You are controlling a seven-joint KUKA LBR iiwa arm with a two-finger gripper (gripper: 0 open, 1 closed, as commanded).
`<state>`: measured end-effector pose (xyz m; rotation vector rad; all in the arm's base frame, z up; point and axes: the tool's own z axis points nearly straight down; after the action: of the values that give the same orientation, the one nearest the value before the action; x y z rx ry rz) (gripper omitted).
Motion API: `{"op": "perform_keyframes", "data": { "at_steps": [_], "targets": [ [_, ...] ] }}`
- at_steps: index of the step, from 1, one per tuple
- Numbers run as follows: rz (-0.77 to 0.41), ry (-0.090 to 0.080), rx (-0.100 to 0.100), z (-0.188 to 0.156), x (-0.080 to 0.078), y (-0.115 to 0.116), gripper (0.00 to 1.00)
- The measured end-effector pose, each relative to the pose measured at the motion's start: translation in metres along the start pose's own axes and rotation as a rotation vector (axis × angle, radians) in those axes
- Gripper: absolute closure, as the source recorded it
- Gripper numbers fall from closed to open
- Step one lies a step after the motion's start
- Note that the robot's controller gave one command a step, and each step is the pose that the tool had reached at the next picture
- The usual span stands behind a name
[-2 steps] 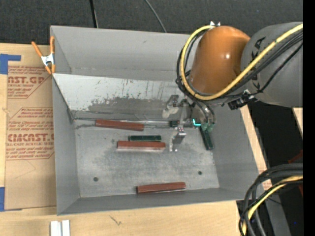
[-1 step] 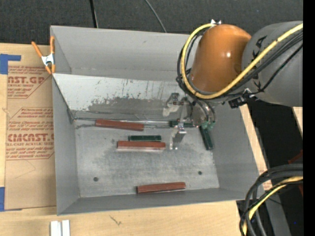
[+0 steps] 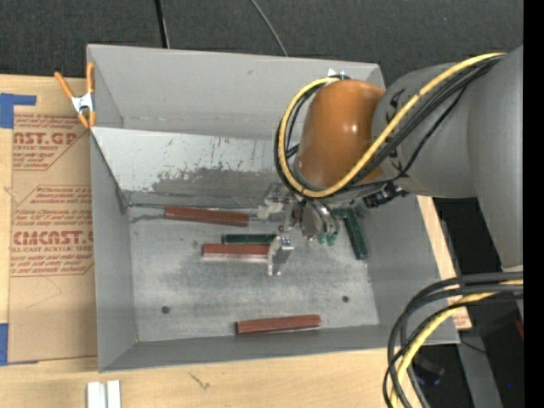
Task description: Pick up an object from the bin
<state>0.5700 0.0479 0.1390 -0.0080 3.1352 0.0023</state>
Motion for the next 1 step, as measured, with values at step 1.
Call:
{"op": "perform_keyframes", "data": {
  "at_steps": [1],
  "targets": [
    [-0.004, 0.01, 0.0, 0.0299, 0.0009, 0.0054, 0.0]
  ]
}}
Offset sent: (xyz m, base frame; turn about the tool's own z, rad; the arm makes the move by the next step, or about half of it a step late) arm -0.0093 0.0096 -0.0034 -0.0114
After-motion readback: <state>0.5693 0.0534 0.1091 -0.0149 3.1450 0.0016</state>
